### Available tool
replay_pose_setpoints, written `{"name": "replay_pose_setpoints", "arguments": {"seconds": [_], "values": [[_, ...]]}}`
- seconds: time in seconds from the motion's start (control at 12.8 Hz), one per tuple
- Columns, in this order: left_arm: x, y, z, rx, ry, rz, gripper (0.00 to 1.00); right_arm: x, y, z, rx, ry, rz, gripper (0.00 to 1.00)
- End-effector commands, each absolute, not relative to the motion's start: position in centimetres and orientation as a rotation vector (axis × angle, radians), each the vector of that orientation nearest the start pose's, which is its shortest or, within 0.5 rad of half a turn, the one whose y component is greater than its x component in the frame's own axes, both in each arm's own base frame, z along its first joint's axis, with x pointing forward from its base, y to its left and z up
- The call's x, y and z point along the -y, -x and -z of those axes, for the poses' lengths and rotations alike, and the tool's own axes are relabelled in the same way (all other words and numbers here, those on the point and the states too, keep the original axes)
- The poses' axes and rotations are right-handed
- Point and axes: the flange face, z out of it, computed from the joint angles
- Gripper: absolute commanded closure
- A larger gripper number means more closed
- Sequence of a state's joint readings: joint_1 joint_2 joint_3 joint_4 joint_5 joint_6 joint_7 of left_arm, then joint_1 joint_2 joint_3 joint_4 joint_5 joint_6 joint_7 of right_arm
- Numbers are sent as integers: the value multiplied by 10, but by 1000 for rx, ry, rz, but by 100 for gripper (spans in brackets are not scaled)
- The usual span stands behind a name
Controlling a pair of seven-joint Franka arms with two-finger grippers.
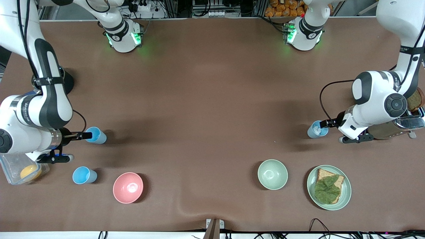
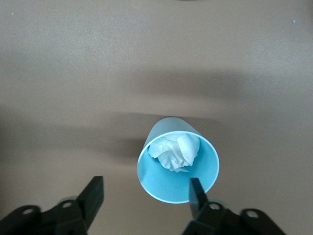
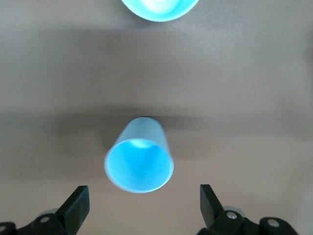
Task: Stack blue cups with both arms
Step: 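Close the right gripper on its blue cup while the left gripper grasps another, then carry the tissue cup with the left gripper toward the table middle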
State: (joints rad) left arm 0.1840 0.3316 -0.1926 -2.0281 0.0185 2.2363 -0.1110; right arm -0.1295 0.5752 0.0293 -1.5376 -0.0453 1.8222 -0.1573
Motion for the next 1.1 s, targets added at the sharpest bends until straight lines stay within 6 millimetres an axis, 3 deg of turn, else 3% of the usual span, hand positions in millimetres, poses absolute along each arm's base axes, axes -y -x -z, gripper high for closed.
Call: {"name": "replay_pose_setpoints", "arguments": {"seconds": [0.0,0.31,0.39,0.55,0.63,0.86,1.02], "values": [[1,-578,-262,114,3174,-156,28,89,-646,-274,193,3071,-411,0],[2,-579,-246,116,3179,-165,34,89,-634,-249,194,3085,-346,0],[2,-580,-245,116,3180,-165,43,89,-632,-243,195,3086,-337,0],[3,-580,-243,112,3181,-165,86,87,-625,-228,198,3091,-311,0],[3,-579,-242,110,3180,-167,100,87,-622,-222,199,3092,-301,0],[11,-580,-251,105,3183,-155,100,89,-619,-214,195,3096,-280,0],[29,-580,-275,87,3188,-149,100,87,-620,-217,200,3097,-273,97]]}}
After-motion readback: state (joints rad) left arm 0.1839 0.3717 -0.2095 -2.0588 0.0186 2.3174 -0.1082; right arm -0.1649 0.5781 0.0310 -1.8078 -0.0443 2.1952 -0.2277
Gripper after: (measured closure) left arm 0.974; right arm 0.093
